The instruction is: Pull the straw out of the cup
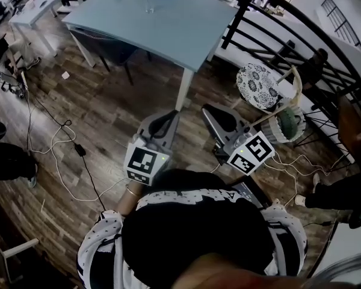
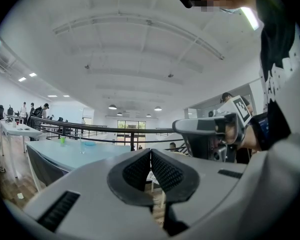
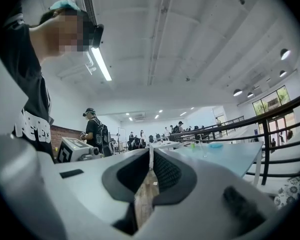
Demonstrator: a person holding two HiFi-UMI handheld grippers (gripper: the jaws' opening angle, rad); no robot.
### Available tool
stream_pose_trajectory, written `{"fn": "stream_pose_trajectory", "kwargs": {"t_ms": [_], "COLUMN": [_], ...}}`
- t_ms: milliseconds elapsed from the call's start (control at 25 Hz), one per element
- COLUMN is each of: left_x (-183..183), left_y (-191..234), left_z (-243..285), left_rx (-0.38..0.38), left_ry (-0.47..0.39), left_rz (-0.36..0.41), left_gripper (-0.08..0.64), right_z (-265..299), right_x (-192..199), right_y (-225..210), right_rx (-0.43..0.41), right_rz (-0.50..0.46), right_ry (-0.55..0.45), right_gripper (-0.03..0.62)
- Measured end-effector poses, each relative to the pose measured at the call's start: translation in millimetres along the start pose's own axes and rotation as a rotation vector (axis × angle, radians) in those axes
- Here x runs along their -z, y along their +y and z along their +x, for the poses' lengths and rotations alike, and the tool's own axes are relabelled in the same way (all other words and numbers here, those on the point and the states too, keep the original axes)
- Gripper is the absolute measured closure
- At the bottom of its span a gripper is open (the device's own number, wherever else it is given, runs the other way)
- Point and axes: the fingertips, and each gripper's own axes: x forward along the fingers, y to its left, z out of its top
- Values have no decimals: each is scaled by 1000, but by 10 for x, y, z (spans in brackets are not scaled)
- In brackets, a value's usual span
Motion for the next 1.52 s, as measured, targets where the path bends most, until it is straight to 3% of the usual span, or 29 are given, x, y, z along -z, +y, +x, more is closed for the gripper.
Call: {"fn": "stream_pose_trajectory", "kwargs": {"t_ms": [440,760,1000,1520], "left_x": [68,15,23,-81], "left_y": [269,599,809,1089], "left_z": [223,460,788,1299], "left_rx": [-40,-77,-75,-35], "left_ry": [17,15,16,26], "left_rz": [-13,0,1,31], "left_gripper": [547,546,548,546], "right_z": [317,694,782,1071], "right_x": [57,102,126,7], "right_y": [-266,-425,-758,-1277], "right_rx": [-47,-150,-142,-121], "right_rz": [21,-20,-42,-17], "right_ry": [11,39,69,39], "right_gripper": [555,555,555,554]}}
